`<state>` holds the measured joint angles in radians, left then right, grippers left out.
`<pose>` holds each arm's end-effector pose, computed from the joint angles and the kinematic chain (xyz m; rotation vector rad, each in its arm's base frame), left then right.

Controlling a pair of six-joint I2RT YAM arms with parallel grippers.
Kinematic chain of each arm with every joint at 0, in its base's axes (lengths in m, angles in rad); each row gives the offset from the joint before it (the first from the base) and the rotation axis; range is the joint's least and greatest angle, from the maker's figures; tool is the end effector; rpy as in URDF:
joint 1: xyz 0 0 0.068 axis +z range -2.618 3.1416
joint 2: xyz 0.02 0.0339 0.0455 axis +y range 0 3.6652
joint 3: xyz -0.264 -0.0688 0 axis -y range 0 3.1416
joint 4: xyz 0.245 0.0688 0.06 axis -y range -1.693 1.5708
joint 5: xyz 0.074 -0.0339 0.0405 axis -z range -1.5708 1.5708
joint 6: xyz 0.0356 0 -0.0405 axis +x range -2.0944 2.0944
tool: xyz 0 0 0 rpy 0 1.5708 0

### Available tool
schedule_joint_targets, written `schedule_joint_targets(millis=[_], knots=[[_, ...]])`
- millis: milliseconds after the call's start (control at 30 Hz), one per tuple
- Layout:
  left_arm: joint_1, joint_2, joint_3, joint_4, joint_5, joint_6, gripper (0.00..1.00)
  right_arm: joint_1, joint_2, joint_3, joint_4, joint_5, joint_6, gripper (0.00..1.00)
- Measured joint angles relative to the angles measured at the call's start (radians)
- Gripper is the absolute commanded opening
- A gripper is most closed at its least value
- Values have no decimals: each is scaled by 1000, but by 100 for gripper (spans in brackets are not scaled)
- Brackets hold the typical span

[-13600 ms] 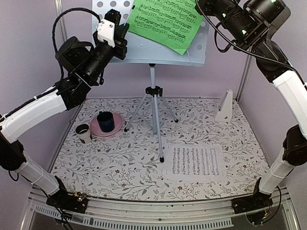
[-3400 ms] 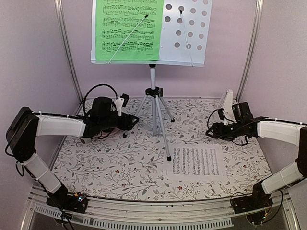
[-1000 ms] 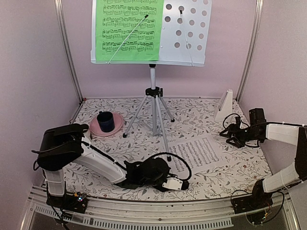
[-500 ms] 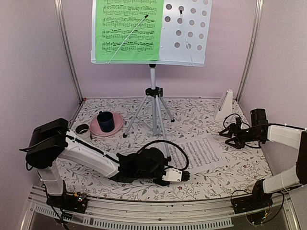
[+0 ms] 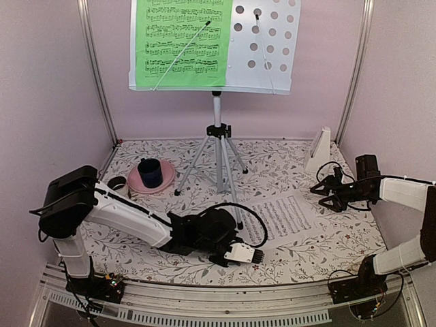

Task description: Set up the instrument practice props

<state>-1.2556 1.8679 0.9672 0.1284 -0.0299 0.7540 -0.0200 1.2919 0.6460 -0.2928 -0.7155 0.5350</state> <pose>0.1173 -0.3562 0.1347 1.9777 1.2741 -0.2123 0.2391 0.0186 0.1864 0.3899 2.4811 1.1089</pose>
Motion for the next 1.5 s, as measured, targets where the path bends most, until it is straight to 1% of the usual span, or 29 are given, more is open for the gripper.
schedule_joint_targets(millis=[267,367,500,533,800,1200,1433,1500], knots=[[13,72,66,-49,0,28,26,0,0,0,-1,-22,4,73],[19,101,97,-58,2,31,17,0,0,0,-5,-24,4,74],[28,121,111,-55,5,37,1,-4,-5,2,-16,-21,4,74],[28,127,117,-54,8,35,0,-8,-8,2,-18,-20,4,74],[28,167,168,-44,46,-2,0,-53,-32,17,-31,-19,5,74],[17,254,303,6,113,-66,0,-55,-59,21,-37,1,11,75],[8,274,332,48,153,-115,0,-55,-78,36,-37,4,11,75],[7,274,338,55,160,-124,0,-55,-80,36,-37,4,11,72]])
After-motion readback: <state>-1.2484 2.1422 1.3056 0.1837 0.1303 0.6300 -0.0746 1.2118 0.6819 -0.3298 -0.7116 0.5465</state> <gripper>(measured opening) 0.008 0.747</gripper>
